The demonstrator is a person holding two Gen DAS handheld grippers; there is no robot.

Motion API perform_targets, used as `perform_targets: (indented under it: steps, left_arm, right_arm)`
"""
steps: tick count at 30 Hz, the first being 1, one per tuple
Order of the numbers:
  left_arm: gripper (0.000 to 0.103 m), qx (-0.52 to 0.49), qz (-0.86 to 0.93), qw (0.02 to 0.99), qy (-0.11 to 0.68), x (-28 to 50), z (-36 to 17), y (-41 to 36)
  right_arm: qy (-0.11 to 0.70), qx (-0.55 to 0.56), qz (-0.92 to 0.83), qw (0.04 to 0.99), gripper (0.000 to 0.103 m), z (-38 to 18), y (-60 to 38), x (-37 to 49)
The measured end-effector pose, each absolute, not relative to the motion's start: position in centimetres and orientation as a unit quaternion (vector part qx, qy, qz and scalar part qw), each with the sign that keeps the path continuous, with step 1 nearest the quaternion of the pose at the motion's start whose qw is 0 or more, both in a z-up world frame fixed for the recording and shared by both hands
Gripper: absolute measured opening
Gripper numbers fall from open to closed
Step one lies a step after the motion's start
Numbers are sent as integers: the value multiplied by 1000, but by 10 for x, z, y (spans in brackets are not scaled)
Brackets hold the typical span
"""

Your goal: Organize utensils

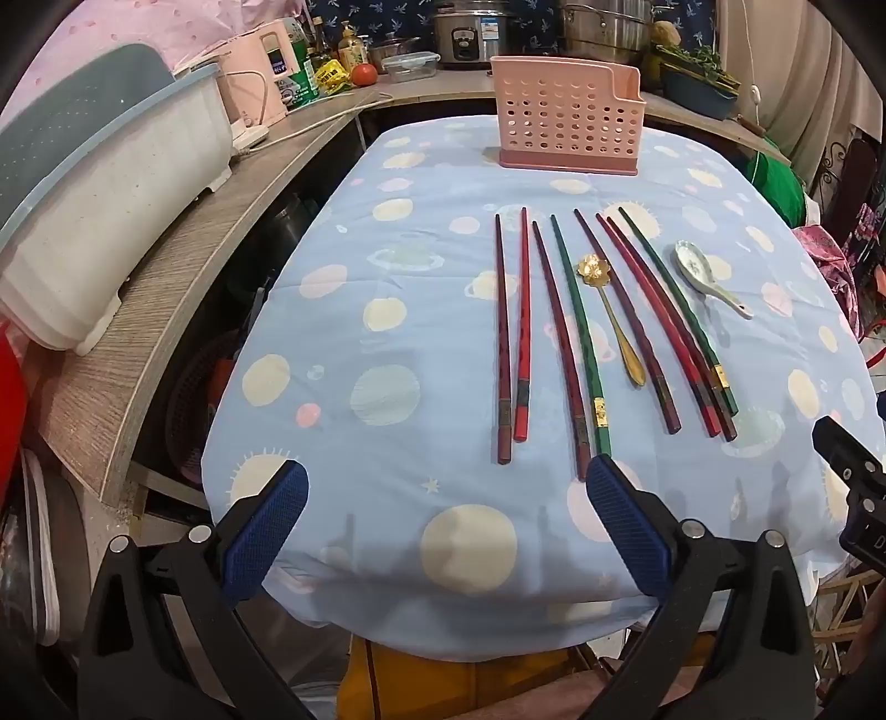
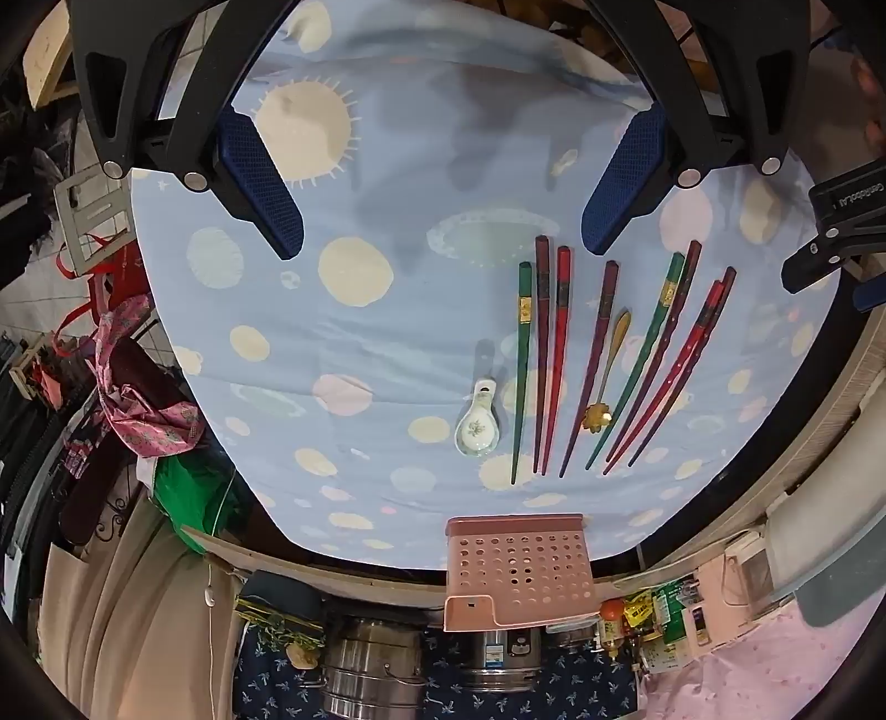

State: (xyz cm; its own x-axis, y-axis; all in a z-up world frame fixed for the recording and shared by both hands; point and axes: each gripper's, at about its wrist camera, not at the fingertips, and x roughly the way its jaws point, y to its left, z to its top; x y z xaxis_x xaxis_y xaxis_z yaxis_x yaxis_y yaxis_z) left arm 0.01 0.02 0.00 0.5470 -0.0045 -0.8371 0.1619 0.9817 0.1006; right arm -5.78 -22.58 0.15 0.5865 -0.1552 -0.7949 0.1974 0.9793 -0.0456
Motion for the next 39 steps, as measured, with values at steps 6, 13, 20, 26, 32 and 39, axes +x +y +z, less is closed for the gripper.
perform_targets:
  steps: [6,13,20,26,32,39]
  left_arm:
    - [96,84,-48,876,472,0,2,4]
    - [96,90,-45,877,470,-1,2,1]
    - [96,87,-44,878,468,-1,2,2]
    - [96,87,-43,878,468,-1,3,1]
    - [96,87,-44,879,468,-2,3,2]
    - [96,87,-44,879,467,-2,3,3]
  right_arm:
    - [444,21,-95,891,96,3,-223,-59]
    - [443,20,-95,891,96,5,-220,-54]
    - [443,22,-90,892,96,5,-222,-58]
    - [442,21,-89,892,96,5,-221,-58]
    - [442,21,-89,892,96,5,-221,-58]
    - [443,21,-89,892,96,4,-221,-58]
